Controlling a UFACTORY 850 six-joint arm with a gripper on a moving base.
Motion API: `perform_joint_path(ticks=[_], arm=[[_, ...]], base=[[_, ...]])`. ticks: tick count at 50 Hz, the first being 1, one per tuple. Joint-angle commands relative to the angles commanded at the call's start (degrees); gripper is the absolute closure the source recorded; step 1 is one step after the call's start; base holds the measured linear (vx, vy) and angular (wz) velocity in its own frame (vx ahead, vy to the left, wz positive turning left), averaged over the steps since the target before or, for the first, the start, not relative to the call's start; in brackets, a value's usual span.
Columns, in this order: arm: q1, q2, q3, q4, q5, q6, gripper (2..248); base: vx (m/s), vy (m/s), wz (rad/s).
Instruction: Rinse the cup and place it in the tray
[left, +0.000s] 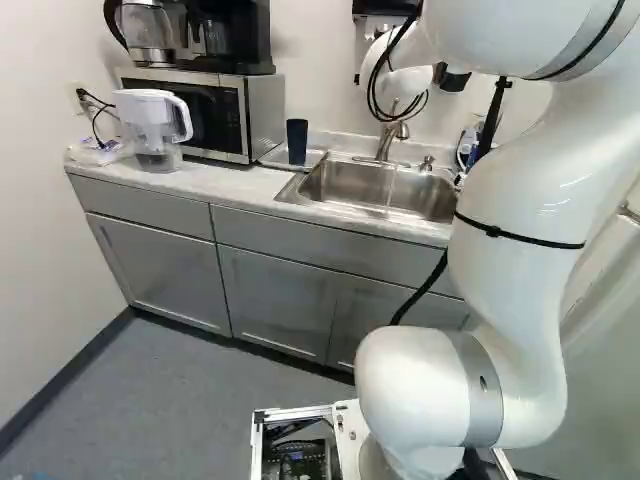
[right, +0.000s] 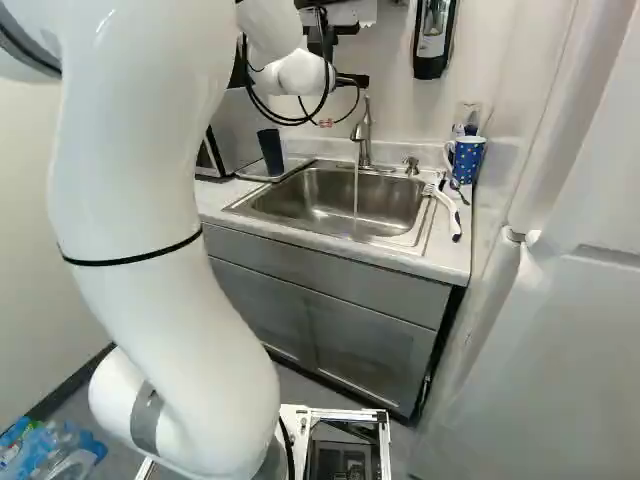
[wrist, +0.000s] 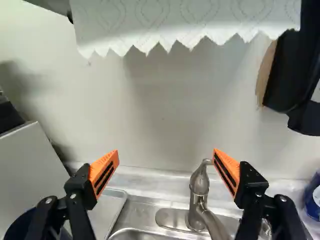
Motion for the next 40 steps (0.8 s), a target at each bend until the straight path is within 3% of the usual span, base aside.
perform_joint_path(ticks=[9, 40], arm=[[0.0, -0.3, -0.3, 0.0, -2.3, 0.0, 3], [0.1, -1.5, -2.2, 0.0, -2.3, 0.0, 3]], base=[[0.000, 0.000, 0.000], [0.000, 0.000, 0.000]])
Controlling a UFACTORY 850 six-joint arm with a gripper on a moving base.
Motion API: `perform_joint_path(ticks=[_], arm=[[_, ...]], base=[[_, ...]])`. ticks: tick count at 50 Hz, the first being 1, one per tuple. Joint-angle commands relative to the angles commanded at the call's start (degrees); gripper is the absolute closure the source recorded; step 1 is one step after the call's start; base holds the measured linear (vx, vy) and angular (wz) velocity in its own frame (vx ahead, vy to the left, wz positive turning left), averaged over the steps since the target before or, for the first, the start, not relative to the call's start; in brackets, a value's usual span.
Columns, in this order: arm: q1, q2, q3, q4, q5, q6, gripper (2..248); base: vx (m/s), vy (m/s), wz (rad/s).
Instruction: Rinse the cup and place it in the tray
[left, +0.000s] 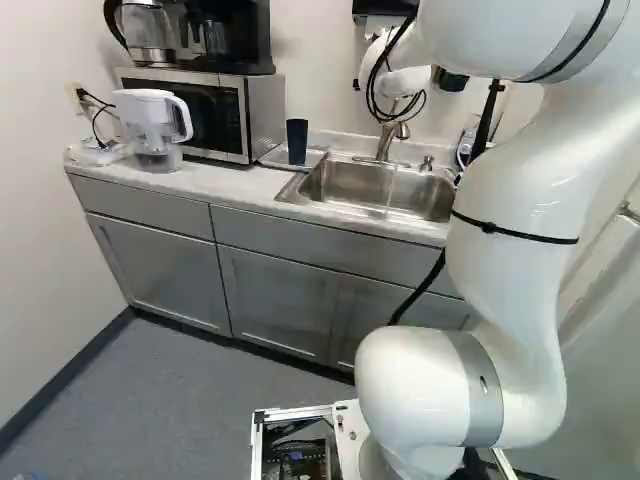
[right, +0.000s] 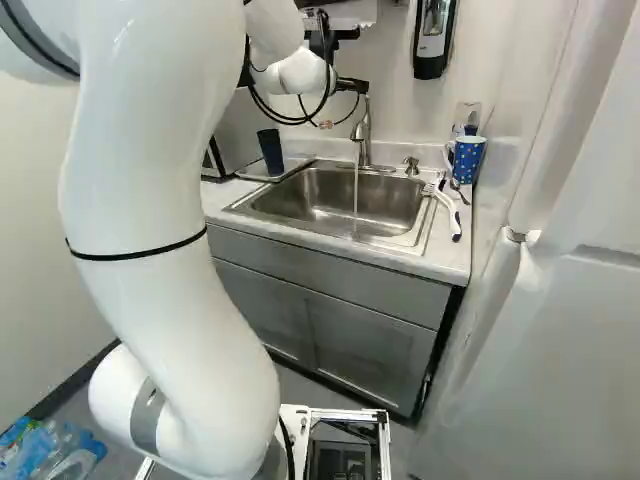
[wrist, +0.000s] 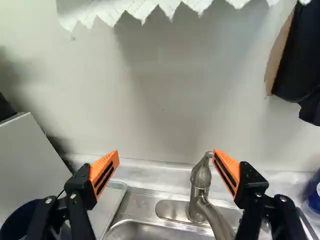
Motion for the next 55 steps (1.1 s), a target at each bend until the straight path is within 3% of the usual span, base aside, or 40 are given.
perform_joint_path(ticks=[25, 55], arm=[[-0.4, -0.4, -1.3, 0.0, 0.0, 0.0, 3], [-0.9, -3.8, -5.2, 0.0, 0.0, 0.0, 3]], base=[[0.000, 0.000, 0.000], [0.000, 0.000, 0.000]])
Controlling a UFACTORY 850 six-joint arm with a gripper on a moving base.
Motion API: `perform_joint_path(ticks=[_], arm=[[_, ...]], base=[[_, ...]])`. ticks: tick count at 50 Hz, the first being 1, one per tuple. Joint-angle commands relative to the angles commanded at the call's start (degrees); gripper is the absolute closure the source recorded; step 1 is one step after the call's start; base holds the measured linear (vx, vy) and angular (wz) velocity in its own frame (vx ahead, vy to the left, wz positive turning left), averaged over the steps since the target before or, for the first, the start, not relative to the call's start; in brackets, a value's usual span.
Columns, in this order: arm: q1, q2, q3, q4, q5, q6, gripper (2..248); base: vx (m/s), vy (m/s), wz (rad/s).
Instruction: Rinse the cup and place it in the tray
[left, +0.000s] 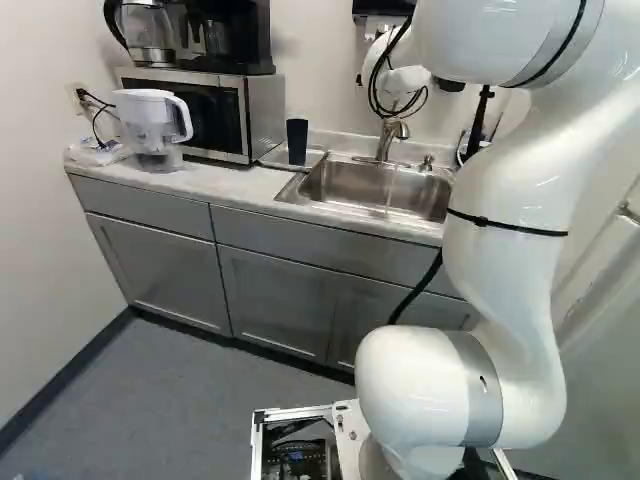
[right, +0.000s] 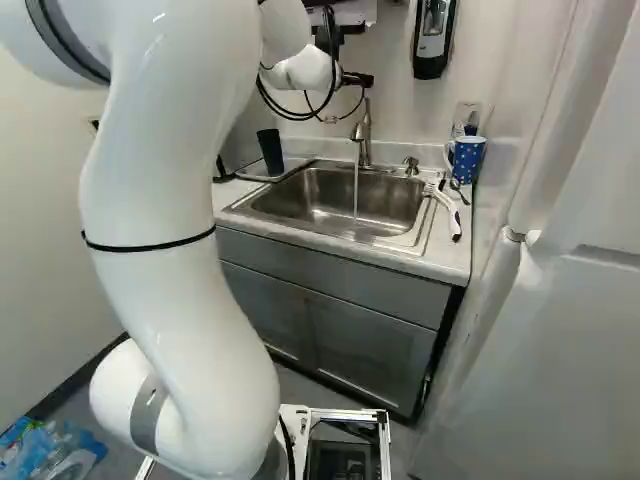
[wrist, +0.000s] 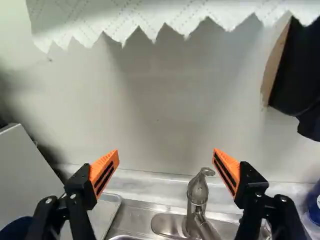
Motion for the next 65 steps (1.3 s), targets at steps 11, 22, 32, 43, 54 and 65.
perform_joint_path(ticks=[11, 22, 32, 43, 54, 65], arm=[[-0.1, -1.5, -1.7, 0.0, 0.0, 0.0, 3], [-0.1, -2.1, -2.5, 0.0, -0.8, 0.0, 3], [-0.1, -2.1, -2.5, 0.0, -1.9, 0.0, 3], [-0.1, -2.1, -2.5, 0.0, -3.2, 0.0, 3], [0.0, -2.1, -2.4, 0.0, -4.4, 0.0, 3], [0.1, -1.9, -2.1, 0.0, -5.7, 0.0, 3]], base=[[0.000, 0.000, 0.000], [0.000, 0.000, 0.000], [0.000, 0.000, 0.000], [0.000, 0.000, 0.000], [0.000, 0.000, 0.000], [0.000, 0.000, 0.000]])
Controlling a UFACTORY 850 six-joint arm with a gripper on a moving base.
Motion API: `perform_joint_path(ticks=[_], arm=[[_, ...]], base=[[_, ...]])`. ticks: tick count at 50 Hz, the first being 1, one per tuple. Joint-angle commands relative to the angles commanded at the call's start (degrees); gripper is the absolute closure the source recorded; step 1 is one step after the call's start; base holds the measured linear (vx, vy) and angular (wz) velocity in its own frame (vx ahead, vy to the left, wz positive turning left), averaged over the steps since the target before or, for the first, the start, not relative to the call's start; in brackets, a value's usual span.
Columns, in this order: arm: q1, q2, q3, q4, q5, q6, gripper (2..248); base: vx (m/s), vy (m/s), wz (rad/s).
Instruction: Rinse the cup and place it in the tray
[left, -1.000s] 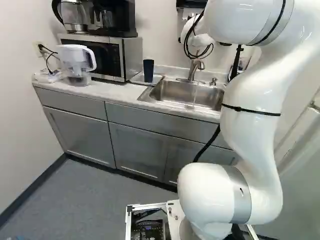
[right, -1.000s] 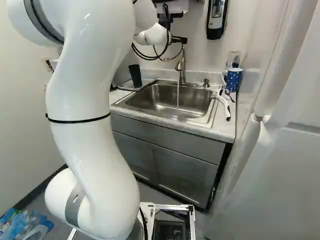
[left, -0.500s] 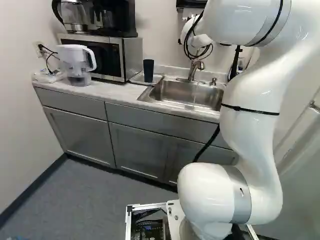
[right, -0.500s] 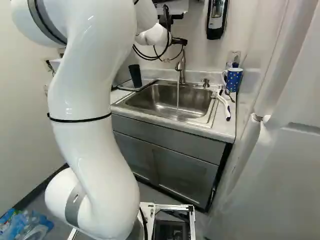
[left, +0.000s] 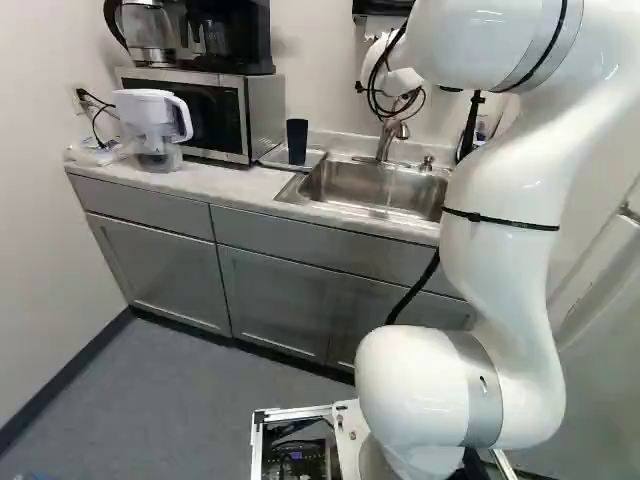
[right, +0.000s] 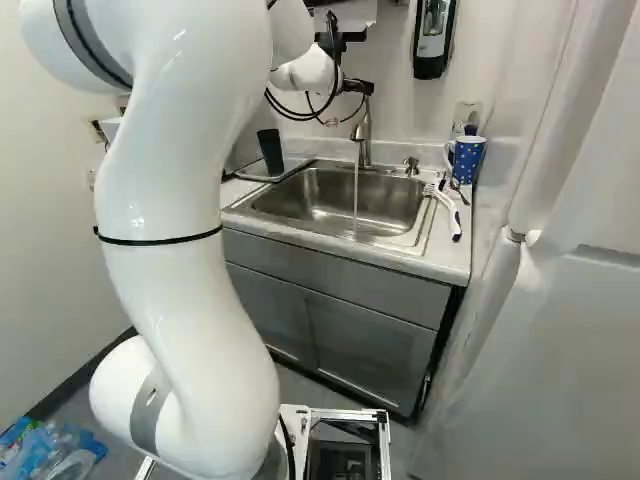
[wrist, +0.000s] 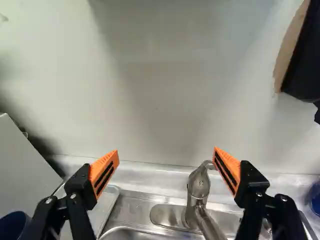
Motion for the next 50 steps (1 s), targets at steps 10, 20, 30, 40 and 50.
perform_joint_path(ticks=[10, 20, 30, 40, 50], arm=[[0.3, 0.8, 0.9, 0.0, -1.2, 0.0, 3], [0.6, 2.4, 2.8, 0.0, -2.3, 0.0, 3], [1.0, 4.1, 4.7, 0.0, -3.5, 0.0, 3], [1.5, 5.8, 6.6, 0.0, -4.6, 0.0, 3], [1.7, 6.8, 7.7, 0.0, -5.5, 0.0, 3]], base=[[0.000, 0.000, 0.000], [0.000, 0.000, 0.000], [0.000, 0.000, 0.000], [0.000, 0.000, 0.000], [0.000, 0.000, 0.000]])
